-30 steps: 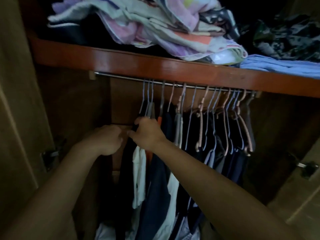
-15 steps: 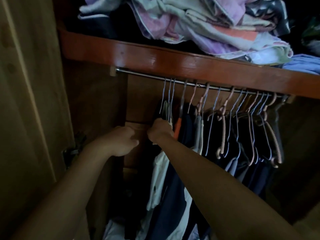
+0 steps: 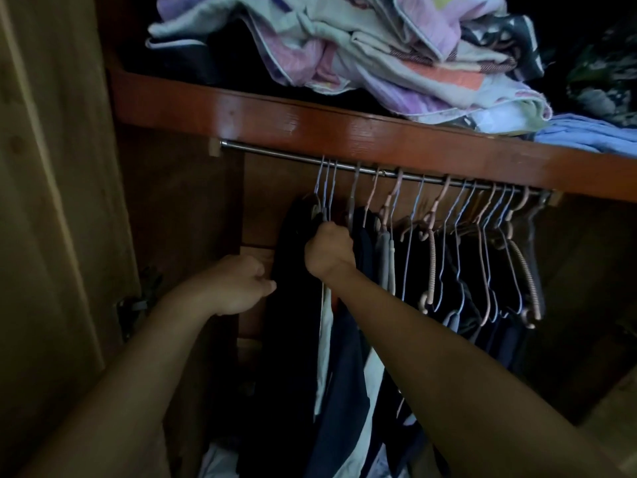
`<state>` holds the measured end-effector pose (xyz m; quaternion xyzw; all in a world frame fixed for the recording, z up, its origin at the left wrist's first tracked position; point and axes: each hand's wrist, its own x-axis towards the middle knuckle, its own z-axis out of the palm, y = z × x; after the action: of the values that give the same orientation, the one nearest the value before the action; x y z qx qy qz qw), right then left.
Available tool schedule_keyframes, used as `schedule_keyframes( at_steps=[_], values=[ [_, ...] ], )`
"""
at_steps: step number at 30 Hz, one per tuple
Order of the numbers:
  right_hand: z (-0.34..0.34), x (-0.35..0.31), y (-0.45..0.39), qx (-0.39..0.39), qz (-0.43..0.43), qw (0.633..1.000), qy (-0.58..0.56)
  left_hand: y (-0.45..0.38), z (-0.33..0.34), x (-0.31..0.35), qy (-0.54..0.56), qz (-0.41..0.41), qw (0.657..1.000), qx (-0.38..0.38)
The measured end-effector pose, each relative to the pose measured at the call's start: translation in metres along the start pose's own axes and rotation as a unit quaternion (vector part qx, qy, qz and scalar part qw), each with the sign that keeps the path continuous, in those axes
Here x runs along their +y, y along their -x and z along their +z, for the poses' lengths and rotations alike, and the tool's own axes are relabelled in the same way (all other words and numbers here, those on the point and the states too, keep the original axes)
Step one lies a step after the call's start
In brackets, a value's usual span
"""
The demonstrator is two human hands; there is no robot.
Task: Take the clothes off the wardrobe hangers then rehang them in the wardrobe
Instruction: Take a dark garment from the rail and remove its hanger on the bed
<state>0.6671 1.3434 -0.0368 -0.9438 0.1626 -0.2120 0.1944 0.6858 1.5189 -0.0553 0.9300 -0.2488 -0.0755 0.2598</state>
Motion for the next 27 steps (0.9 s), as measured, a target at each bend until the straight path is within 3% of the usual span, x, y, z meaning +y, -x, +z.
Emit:
schedule_keyframes(
  at_steps=[8,11,13,17,23,27],
  values=[
    [-0.029,0.034,0.030,-0.042,-0.027,0.996,-0.077,-0.007,0.004,0.014,-0.019,-0.005,0.999,-0.030],
    [-0.042,0.054,0.047,-0.064,-0.043,0.993,-0.088,-0.015,0.010,0.020,-0.028,0.017,0.999,-0.005],
    [-0.050,0.069,0.060,-0.078,-0.060,0.990,-0.096,-0.017,0.016,0.027,0.010,0.037,0.999,0.003],
    [-0.071,0.100,0.089,-0.082,-0.077,0.989,-0.097,-0.014,0.035,0.042,0.074,0.075,0.992,-0.063],
    [-0.110,0.135,0.126,-0.088,-0.073,0.989,-0.091,-0.015,0.055,0.060,0.093,0.094,0.990,0.054],
    [-0.138,0.152,0.156,-0.068,-0.075,0.992,-0.071,-0.016,0.062,0.069,0.094,0.171,0.977,0.092]
  ],
)
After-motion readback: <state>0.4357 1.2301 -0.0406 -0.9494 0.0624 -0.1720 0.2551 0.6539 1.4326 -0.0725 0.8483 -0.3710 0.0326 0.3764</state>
